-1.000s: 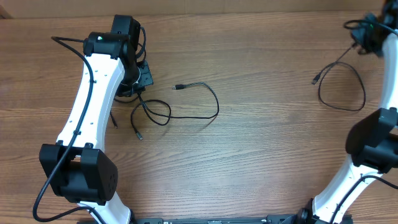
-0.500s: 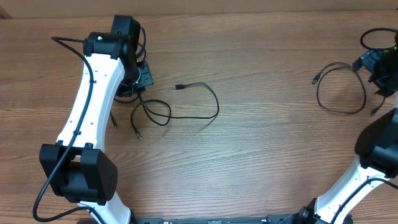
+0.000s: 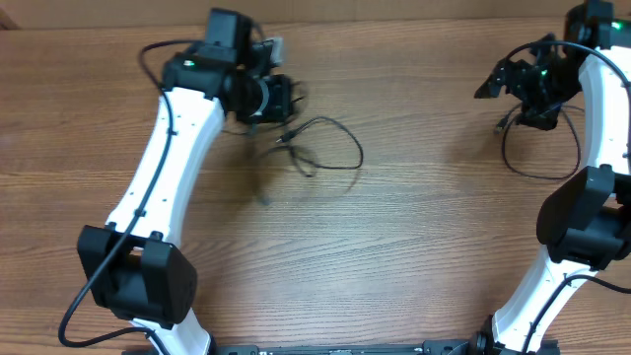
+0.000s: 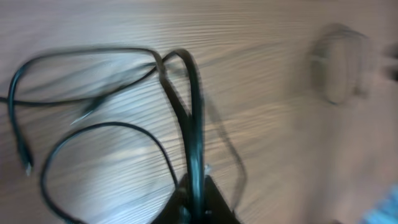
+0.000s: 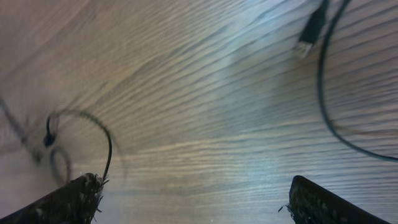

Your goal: Untangle cables

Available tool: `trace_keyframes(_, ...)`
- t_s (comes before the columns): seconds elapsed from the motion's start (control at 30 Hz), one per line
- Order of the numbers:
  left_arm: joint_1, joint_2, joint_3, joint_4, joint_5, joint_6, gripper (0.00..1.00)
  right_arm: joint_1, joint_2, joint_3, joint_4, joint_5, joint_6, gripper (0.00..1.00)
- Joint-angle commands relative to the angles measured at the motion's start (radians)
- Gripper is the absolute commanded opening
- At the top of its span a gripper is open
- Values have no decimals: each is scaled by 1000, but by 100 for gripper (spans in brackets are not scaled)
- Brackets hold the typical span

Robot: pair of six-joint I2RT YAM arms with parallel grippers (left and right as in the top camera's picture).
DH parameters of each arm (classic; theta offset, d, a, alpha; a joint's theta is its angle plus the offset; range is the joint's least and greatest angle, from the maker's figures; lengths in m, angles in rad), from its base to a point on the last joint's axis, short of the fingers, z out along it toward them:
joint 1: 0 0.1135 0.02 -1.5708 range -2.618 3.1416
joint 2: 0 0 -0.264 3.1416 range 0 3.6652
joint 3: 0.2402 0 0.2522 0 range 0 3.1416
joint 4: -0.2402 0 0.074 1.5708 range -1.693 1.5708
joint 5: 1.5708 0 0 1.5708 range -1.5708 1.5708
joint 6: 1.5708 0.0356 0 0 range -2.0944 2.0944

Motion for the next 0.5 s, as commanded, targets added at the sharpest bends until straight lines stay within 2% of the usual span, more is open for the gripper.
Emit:
trace_keyframes(0.0,-30,-36,82,23,98,95,50,14,-12,-4,-25,-20,-71,96)
trace_keyframes(0.03,-30,-36,95,19,47,93,69,21,-12,-4,-38,-21,-88,96)
trace_keyframes(0.07,-28,-36,109,8,-7,82,80,30,-12,-4,-56,-20,-114,96)
trace_keyframes(0.1,-24,-36,118,-5,-43,74,82,38,-12,-4,-71,-20,-134,96)
trace_keyframes(0.33,45,-36,124,-200,-203,6,67,106,-12,-4,-156,-15,-215,98)
trace_keyframes(0.47,103,-37,124,-320,-280,-38,66,121,-15,-4,-190,-12,-216,99)
